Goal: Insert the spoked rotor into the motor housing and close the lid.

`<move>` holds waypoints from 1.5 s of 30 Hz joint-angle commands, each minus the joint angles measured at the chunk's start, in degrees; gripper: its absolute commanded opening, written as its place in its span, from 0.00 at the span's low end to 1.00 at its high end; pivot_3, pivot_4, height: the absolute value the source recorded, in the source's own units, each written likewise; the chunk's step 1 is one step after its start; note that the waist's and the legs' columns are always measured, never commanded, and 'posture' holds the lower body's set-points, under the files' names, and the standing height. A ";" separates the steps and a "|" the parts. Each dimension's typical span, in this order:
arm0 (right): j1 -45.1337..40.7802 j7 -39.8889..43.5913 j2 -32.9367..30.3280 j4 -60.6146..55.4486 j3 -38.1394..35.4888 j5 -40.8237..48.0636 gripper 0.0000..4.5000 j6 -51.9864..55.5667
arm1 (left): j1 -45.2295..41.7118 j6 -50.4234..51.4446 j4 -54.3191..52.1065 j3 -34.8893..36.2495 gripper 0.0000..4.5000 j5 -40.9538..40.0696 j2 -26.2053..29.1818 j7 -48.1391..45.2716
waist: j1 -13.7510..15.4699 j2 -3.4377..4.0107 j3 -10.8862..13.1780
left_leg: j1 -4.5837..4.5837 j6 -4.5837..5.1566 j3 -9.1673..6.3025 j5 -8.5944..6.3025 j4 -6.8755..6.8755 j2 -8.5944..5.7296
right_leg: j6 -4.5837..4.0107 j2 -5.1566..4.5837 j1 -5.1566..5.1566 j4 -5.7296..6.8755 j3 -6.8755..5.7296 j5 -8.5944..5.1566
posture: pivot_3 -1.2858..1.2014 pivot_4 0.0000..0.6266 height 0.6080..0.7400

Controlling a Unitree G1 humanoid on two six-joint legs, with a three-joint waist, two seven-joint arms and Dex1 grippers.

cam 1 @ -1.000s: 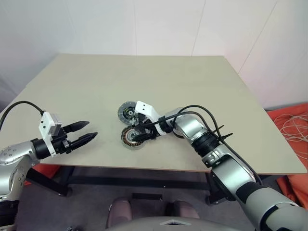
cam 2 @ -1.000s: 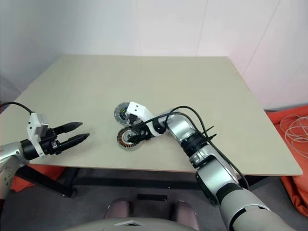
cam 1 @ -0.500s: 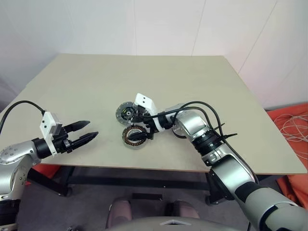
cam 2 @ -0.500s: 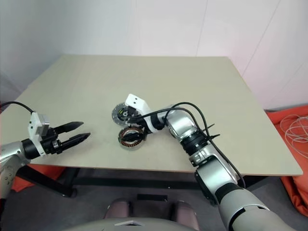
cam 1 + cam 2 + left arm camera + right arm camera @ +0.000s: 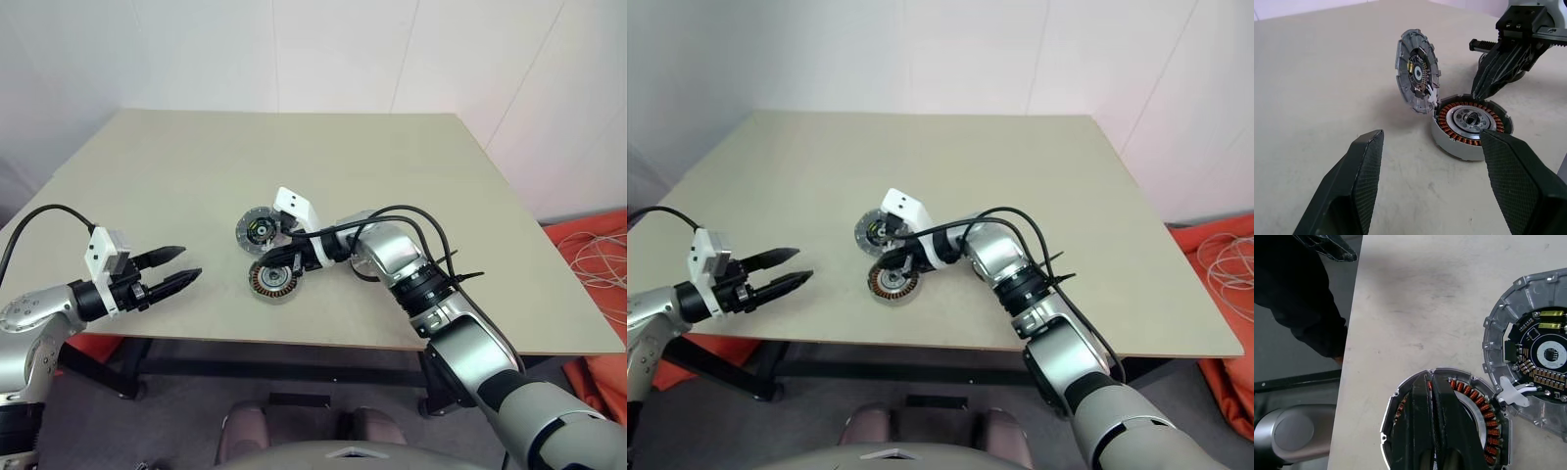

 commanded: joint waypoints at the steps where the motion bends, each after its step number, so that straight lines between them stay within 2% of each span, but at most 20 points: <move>1: -0.56 -0.59 0.27 0.37 -0.61 0.03 0.00 -1.70 | -0.91 -0.98 -0.24 0.54 0.74 -0.36 0.31 -0.58 | -0.01 0.00 0.00 | 0.00 0.00 0.00 0.00 0.00 0.00 | 0.00 0.00 0.00 0.00 0.00 0.00 | 0.52 0.00 1.00; 13: 2.37 -2.44 -0.19 10.94 1.36 -4.11 0.00 -7.18 | -0.92 -0.91 -0.26 0.68 0.74 -0.33 0.49 -0.91 | -0.06 -0.01 -0.01 | 0.11 0.00 0.01 0.00 0.00 0.00 | -0.01 0.00 0.09 0.03 0.00 0.00 | 0.52 0.00 1.00; 21: 2.22 -3.13 0.42 12.72 1.29 -4.94 0.00 -8.22 | -0.92 -0.68 -0.46 0.74 0.74 -0.34 0.60 -0.95 | 0.01 -0.02 -0.02 | 0.37 0.00 0.00 0.00 0.00 0.00 | -0.01 -0.02 0.38 0.00 0.02 -0.01 | 0.52 0.00 1.00; 27: 2.29 -2.85 0.64 12.75 0.57 -4.79 0.00 -8.82 | -1.22 -0.59 -0.50 0.52 0.74 -0.36 0.49 -0.85 | 0.00 -0.01 -0.01 | 0.63 0.00 0.00 0.00 0.00 0.00 | 0.00 -0.02 0.60 -0.01 0.02 -0.03 | 0.52 0.00 1.00; 34: 1.30 -0.42 2.85 5.81 -7.26 3.84 0.00 -6.74 | -1.45 -0.50 -0.35 0.38 0.74 -0.35 0.51 -0.91 | -0.01 0.01 0.01 | 0.55 0.00 0.00 0.00 0.00 0.00 | 0.00 -0.01 0.54 -0.02 0.02 -0.03 | 0.52 0.00 1.00; 40: 1.61 -0.30 2.65 3.92 -7.06 3.83 0.00 -6.96 | -1.89 -0.44 0.09 0.29 0.74 -0.32 0.60 -1.16 | 0.05 -0.01 0.00 | 0.45 0.00 0.01 0.00 -0.08 0.01 | -0.03 -0.01 0.42 -0.01 0.02 -0.03 | 0.52 0.00 1.00; 45: 2.35 -1.26 1.84 6.08 -4.11 0.27 0.00 -8.72 | -2.36 -0.36 0.19 -0.09 0.74 -0.22 0.45 -1.12 | 0.02 -0.01 0.00 | 0.30 0.00 0.01 0.00 -0.08 0.01 | -0.03 0.00 0.26 -0.01 0.02 -0.03 | 0.52 0.00 1.00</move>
